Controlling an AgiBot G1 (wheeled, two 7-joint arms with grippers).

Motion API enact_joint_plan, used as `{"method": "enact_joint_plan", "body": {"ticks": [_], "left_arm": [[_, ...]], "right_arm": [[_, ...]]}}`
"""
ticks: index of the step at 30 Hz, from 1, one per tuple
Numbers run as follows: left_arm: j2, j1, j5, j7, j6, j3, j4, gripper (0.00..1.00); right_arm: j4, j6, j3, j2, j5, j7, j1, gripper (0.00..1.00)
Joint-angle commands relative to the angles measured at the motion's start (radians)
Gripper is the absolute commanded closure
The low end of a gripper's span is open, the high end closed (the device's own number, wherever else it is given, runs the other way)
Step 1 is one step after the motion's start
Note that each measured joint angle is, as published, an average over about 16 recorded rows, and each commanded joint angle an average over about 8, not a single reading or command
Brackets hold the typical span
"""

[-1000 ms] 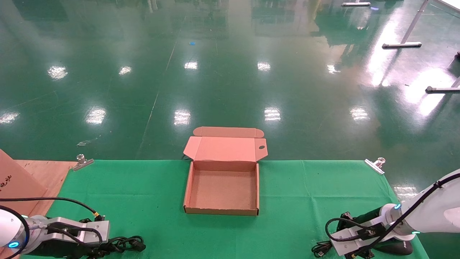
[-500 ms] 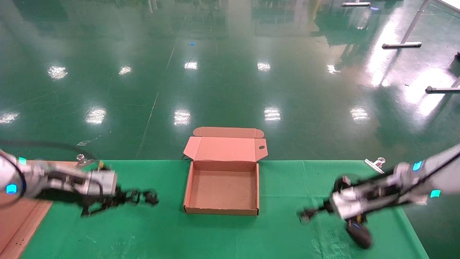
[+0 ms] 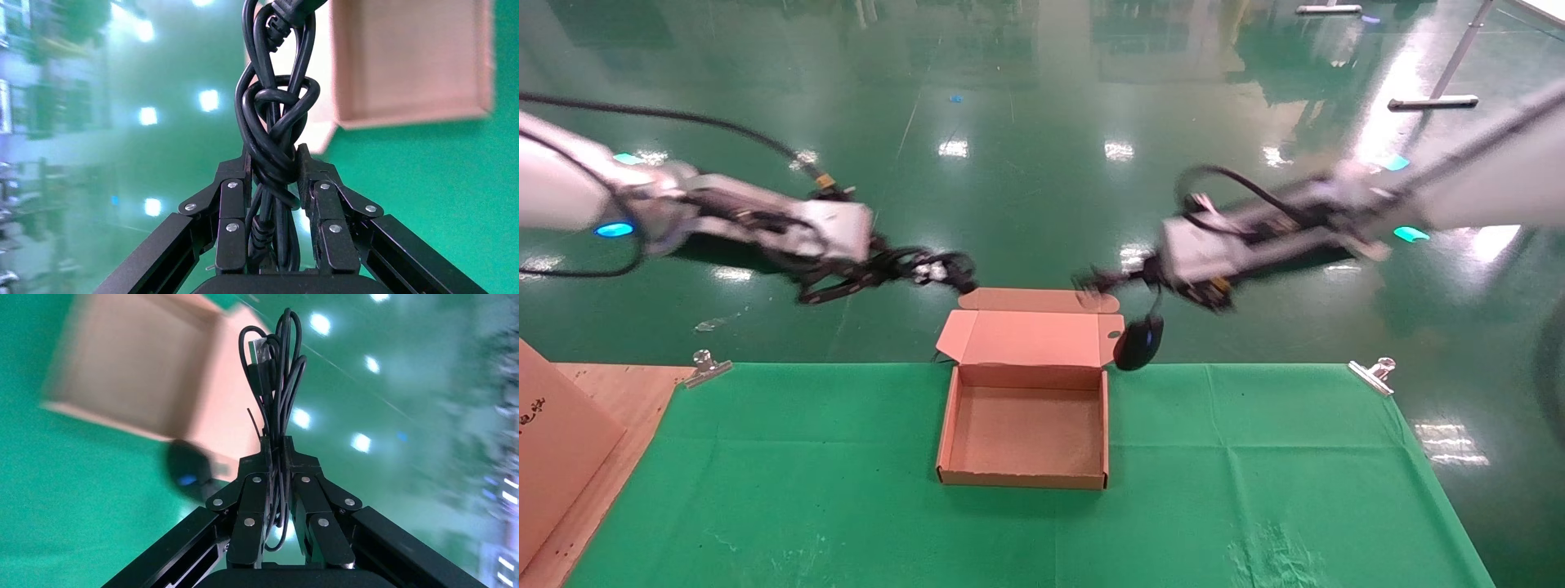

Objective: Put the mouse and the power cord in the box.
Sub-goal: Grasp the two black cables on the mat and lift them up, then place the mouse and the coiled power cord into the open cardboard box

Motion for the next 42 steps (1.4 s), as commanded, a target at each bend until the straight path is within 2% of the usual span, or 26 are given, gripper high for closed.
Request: {"method": "enact_joint_plan", "body": {"ticks": [1,4,8,15,25,28,32,35,40,42], "left_arm": [[0.030,-0.009,-0.006,0.012,-0.038,-0.005,0.004,1.00],[0.060,0.004,-0.010,0.025,-0.123,-0.010,0.021,1.00],[0.089,0.029,-0.017,0.042,-0.198,-0.016,0.041,1.00],[0.140,0.136,-0.069,0.089,-0.306,-0.051,0.047,1.00],[0.173,0.407,-0.289,0.165,-0.487,-0.170,-0.065,1.00],[0.178,0.469,-0.320,0.173,-0.514,-0.158,-0.104,1.00],[0.181,0.534,-0.316,0.186,-0.546,-0.093,-0.155,1.00],[0.181,0.569,-0.304,0.197,-0.582,-0.033,-0.192,0.87],[0.179,0.593,-0.321,0.191,-0.628,0.043,-0.234,0.25],[0.178,0.593,-0.335,0.183,-0.639,0.066,-0.240,0.07]], "right_arm": [[0.000,0.083,0.003,-0.047,0.002,0.018,0.009,1.00],[0.022,0.178,0.006,-0.073,0.010,0.029,-0.013,1.00],[0.062,0.222,0.004,-0.081,0.024,0.041,-0.041,1.00],[0.093,0.231,-0.018,-0.078,0.035,0.067,-0.065,1.00],[0.066,0.217,-0.046,-0.068,0.034,0.078,-0.066,1.00],[0.054,0.204,-0.049,-0.065,0.037,0.075,-0.070,1.00],[0.037,0.197,-0.052,-0.062,0.039,0.068,-0.079,1.00],[0.027,0.202,-0.054,-0.061,0.039,0.061,-0.086,1.00],[0.015,0.215,-0.055,-0.061,0.042,0.052,-0.097,1.00],[0.012,0.221,-0.055,-0.062,0.044,0.049,-0.102,1.00]]}}
